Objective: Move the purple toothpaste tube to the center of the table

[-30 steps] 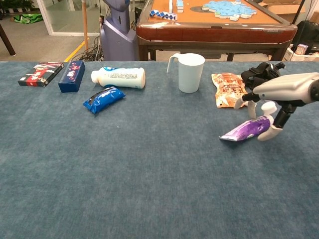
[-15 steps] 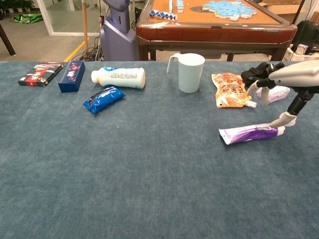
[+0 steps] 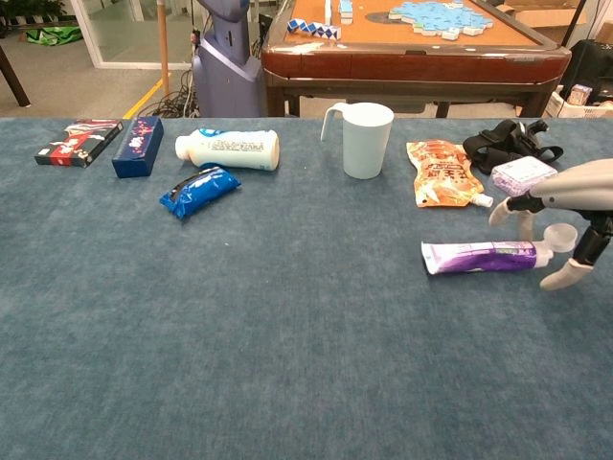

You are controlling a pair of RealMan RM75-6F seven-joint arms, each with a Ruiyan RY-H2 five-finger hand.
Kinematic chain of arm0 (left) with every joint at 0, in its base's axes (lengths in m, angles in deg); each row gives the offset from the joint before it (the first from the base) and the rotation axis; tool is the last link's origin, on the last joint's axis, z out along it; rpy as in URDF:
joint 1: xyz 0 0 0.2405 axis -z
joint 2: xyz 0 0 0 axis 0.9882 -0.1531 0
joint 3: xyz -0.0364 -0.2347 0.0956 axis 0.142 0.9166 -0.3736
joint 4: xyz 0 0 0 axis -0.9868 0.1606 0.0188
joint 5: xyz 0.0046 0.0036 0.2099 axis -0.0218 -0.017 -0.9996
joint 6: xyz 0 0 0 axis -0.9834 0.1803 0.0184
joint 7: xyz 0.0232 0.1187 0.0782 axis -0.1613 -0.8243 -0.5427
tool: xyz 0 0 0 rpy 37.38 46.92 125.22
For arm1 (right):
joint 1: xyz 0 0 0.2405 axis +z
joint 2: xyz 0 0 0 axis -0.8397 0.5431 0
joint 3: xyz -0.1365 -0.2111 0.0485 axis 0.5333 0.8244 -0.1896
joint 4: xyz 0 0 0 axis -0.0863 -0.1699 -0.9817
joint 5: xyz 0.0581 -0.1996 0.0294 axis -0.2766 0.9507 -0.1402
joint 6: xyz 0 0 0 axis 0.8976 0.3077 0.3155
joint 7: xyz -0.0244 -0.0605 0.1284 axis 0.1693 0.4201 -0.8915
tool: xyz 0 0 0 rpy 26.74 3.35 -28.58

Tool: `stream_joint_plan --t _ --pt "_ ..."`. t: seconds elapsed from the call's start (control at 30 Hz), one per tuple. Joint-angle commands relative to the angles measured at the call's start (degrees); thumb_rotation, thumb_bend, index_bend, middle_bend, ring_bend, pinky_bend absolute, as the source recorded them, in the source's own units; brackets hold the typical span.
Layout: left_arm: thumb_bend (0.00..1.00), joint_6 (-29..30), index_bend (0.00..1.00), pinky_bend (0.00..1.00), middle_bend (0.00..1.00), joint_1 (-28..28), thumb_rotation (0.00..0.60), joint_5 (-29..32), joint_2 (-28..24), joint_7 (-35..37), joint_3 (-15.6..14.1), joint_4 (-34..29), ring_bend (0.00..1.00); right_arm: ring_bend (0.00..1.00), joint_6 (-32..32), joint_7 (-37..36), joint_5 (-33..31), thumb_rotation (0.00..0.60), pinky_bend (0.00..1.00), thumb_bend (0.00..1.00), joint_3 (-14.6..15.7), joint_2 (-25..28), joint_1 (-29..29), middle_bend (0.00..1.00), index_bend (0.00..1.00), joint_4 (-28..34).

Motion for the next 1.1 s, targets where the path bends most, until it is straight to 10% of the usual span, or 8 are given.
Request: stream_joint_plan --t 0.03,0.7,1.1 --pt "0.12 0.08 0.00 0.10 0.03 0.02 0.600 -0.11 -0.07 0.04 0.03 -0.05 0.03 0.11 1.60 -2.02 3.01 0.461 0.10 0.00 0.79 1.28 -1.85 0.32 0.14 2.29" --pt "0.12 1.17 0.00 0.10 0.03 -0.58 0.600 -0.44 -0.62 1.35 -0.10 0.06 0.03 0.11 9.83 -9.03 20.42 0.462 0.08 0.00 1.60 4.90 -7.94 0.32 0.13 10.59" --pt "0.12 1.60 0.00 0.10 0.03 -0.96 0.600 -0.71 -1.08 1.83 -0.24 -0.51 0.03 0.07 13.04 1.32 18.08 0.600 0.08 0.00 -1.61 0.67 -8.35 0.20 0.10 -0.31"
